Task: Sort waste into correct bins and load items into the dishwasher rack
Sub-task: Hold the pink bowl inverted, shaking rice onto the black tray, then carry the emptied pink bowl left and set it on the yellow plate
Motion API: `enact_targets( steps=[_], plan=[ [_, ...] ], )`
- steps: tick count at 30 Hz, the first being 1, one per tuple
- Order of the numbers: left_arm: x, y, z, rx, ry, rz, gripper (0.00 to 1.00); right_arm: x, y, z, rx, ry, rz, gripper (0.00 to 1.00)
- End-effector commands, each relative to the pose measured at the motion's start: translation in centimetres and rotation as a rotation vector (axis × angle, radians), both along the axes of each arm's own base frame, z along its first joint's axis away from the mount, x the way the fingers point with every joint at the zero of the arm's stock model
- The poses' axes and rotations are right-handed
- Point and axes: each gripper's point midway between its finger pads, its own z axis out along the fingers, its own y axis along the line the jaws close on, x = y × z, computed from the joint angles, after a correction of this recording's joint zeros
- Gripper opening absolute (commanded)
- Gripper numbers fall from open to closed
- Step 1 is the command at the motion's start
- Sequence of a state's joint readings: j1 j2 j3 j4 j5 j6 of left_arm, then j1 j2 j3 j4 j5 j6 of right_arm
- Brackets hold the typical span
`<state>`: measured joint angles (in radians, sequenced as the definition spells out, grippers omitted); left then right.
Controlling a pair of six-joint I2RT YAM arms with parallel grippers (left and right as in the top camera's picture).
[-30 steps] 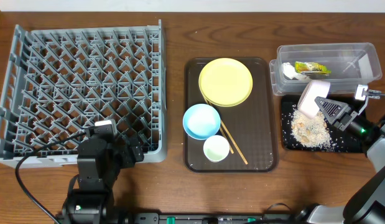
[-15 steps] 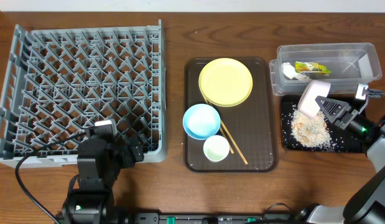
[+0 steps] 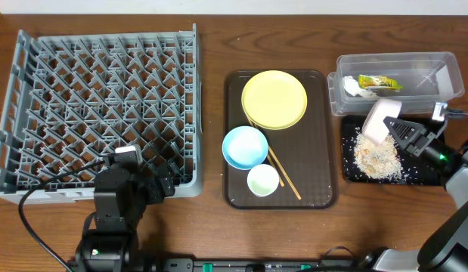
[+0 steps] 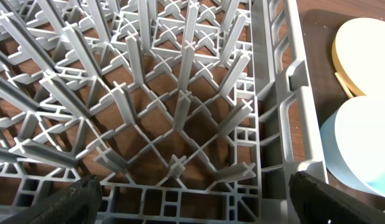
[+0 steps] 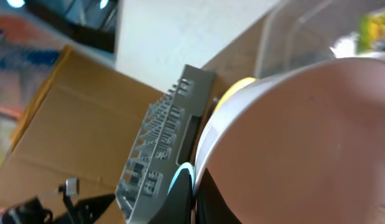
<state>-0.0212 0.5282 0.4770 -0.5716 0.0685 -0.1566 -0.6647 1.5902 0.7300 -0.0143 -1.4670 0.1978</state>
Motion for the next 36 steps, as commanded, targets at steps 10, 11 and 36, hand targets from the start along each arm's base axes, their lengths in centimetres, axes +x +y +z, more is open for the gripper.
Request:
enact_targets(
  steps=[10,11,36],
  plan=[
    [0.3,0.1,0.9,0.008,-0.023,-0.001,0.98,-0.7,0.6,1.4,0.008,-0.101,0.061,0.01],
    [0.3,0.1,0.9,0.008,-0.023,0.0,0.98,-0.7,0.5,1.4,0.014,-0.095,0.06,0.01],
    [0.3,0.1,0.9,0.008,-0.023,-0.001,0.98,1.9,11.0,5.9,-0.02,-0.136,0.324,0.01]
  ],
)
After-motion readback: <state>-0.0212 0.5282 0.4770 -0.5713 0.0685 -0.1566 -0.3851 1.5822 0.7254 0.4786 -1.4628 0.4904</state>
